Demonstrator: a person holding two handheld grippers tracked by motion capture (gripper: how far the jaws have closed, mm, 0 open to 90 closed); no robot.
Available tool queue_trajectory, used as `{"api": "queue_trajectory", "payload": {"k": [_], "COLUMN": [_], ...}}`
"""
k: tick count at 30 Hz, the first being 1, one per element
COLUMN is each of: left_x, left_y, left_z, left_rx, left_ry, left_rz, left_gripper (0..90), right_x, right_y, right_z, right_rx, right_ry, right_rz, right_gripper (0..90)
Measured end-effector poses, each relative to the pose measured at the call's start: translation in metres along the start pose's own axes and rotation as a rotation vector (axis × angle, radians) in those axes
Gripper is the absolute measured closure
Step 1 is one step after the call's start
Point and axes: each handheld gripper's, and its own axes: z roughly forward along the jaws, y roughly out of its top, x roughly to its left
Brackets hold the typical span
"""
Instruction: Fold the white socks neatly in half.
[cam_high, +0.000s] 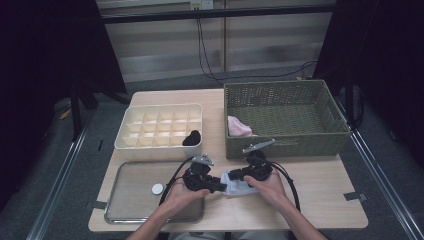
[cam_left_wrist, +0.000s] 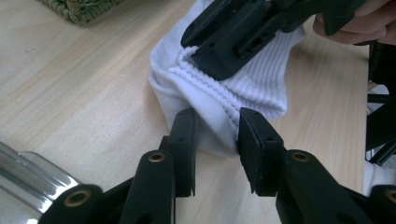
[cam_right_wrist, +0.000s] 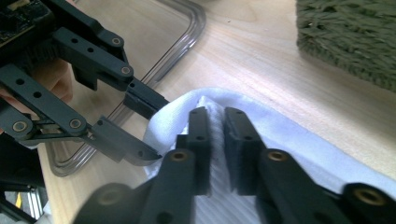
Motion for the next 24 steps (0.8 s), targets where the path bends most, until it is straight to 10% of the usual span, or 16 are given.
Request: {"api": "queue_trajectory", "payload": {"k": [13,24], "left_x": [-0.007,-0.011], "left_y": [0.014,0.034], "left_z": [-0.017,0.013], "left_rx": [-0.077,-0.064], "left_ry": [-0.014,-0.032], "left_rz": [0.016,0.035], "left_gripper": [67.6,71.1], "right_x": [-0.022,-0.036], "right_y": [-0.03,-0.051], "right_z": [-0.073,-0.062], "right_rx": [-0.077,-0.007], "right_ry": [-0.124,-0.16], "right_rz": [0.046,0.085], "right_gripper": [72.2,66.2]}}
